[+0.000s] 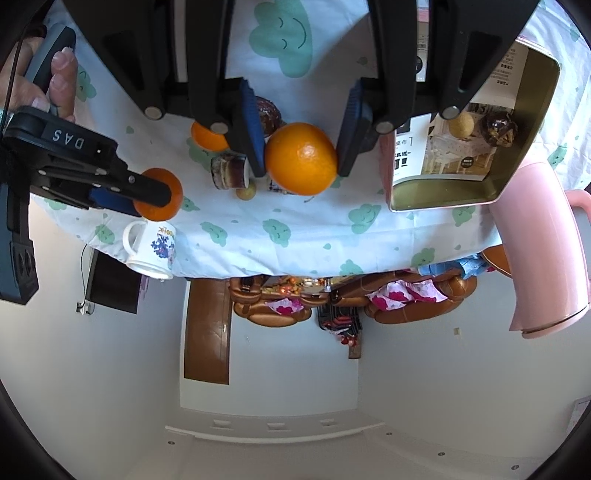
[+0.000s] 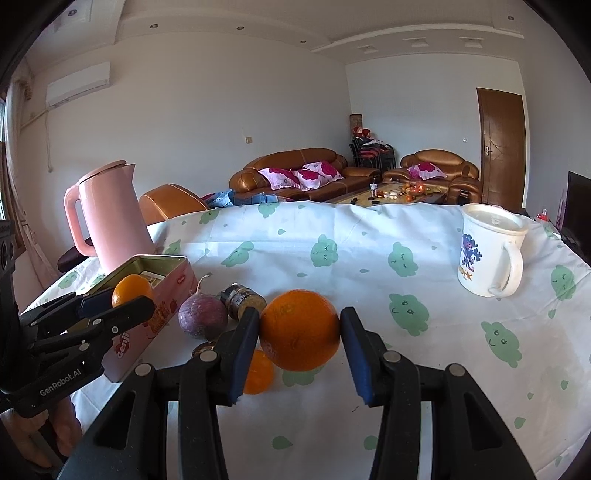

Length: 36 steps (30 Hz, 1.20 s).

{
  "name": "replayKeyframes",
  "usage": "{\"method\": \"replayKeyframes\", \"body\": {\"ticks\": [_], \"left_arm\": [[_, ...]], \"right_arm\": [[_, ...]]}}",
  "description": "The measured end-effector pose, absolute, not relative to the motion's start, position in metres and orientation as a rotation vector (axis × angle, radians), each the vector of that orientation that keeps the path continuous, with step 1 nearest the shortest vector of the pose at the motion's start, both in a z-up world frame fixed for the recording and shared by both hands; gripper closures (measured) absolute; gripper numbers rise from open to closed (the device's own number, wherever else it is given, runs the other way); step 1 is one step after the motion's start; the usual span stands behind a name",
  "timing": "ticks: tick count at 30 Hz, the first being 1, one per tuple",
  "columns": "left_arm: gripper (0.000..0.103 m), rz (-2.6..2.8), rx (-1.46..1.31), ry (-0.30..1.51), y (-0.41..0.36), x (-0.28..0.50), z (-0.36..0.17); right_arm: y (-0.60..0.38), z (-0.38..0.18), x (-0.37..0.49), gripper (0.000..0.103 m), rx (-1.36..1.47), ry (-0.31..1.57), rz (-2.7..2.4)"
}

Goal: Organize fruits

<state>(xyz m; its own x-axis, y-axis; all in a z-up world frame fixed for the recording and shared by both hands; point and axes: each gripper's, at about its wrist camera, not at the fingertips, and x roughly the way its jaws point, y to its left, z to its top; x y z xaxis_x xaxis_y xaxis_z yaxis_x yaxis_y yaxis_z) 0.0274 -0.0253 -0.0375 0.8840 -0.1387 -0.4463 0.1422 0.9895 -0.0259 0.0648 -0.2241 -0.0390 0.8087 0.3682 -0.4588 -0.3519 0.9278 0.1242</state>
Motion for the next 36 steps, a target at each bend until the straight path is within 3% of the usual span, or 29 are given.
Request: {"method": "replayKeyframes", "body": {"ticks": [36], "left_arm": [[0.064, -0.131, 0.028, 0.370, -0.026, 0.010, -0.030]], "right_arm": [[-0.227, -0.028, 0.028, 0.056, 0.011, 0.335, 0.394]]}}
